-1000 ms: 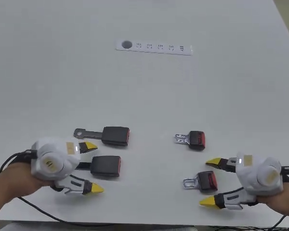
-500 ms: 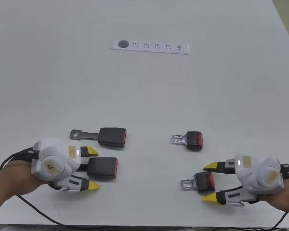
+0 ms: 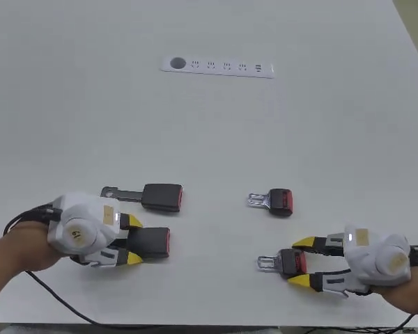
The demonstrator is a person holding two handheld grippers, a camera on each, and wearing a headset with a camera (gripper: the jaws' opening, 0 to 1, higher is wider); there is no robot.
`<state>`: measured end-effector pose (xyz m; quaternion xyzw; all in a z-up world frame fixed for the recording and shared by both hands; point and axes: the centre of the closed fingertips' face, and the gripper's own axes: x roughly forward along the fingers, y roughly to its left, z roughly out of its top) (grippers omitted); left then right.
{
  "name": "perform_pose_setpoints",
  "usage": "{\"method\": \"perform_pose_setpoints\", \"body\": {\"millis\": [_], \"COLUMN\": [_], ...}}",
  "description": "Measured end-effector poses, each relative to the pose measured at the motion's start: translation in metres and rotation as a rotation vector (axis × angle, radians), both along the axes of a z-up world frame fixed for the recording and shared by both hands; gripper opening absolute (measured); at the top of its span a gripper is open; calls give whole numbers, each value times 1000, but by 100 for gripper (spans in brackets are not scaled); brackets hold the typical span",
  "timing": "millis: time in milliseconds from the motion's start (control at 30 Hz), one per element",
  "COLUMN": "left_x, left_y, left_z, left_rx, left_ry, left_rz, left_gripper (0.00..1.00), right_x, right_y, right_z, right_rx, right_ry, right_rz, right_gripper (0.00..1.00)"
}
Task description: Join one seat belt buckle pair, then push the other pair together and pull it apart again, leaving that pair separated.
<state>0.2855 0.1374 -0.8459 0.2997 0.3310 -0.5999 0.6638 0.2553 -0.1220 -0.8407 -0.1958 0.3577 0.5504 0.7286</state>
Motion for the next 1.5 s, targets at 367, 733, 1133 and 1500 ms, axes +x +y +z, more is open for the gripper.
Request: {"method": "perform_pose_setpoints", "body": {"millis": [367,733,1133,1500], "left_x": [-2,-1,0,0], "left_y": [1,-1,-1,-2], "left_z": [0,3,4,7], "left_rx": [13,5,-12,-28], "left_ry": [10,22,36,46], "left_rz": [-92,-91,-67,-42], "left_gripper": [34,34,34,34], "right_x": [4,8,14,21], "right_y": [2,7,27,55], "right_z": [0,2,3,2], "right_rx": [33,63,98,156], "right_ry": [10,-2,-12,-13], "right_rz": [-33,-35,5,25], "right_gripper": [35,35,35,35]}}
